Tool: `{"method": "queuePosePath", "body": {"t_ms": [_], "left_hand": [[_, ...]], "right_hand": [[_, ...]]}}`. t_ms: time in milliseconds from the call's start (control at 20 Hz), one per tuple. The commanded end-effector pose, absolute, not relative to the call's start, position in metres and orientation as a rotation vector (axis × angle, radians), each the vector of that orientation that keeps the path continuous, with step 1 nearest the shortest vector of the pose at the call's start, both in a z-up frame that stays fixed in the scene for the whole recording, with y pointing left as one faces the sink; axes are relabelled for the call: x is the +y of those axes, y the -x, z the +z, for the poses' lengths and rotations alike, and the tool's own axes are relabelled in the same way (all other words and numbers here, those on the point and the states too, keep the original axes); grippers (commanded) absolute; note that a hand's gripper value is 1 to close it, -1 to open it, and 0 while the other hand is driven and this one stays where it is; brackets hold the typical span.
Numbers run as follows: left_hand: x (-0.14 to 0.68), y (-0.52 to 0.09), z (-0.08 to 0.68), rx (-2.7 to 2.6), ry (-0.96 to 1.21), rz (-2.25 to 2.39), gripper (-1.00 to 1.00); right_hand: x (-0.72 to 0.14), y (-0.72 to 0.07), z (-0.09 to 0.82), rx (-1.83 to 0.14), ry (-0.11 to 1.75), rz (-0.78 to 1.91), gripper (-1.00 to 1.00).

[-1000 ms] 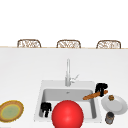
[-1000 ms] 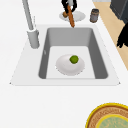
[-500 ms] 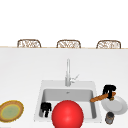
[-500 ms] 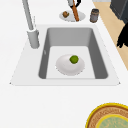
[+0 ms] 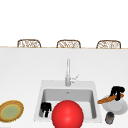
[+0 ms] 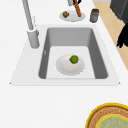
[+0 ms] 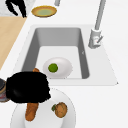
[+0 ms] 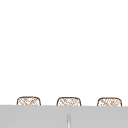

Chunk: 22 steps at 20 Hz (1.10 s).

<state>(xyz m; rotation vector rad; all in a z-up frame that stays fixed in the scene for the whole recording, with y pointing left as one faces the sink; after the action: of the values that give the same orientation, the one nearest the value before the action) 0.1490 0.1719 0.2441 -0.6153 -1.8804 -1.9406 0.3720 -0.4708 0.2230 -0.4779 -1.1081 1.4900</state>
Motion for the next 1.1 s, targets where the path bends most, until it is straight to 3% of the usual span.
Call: {"method": "queuePosePath", "body": {"t_ms": [0, 1050], "left_hand": [[0.172, -0.149, 0.244, -1.880, 0.615, -1.941, 0.00], [0.172, -0.149, 0.244, -1.880, 0.615, -1.941, 0.00]], "right_hand": [[-0.499, -0.369, 0.220, -1.132, 0.449, 1.467, 1.00], [-0.545, -0.389, 0.134, -1.110, 0.455, 1.439, 1.00]]}}
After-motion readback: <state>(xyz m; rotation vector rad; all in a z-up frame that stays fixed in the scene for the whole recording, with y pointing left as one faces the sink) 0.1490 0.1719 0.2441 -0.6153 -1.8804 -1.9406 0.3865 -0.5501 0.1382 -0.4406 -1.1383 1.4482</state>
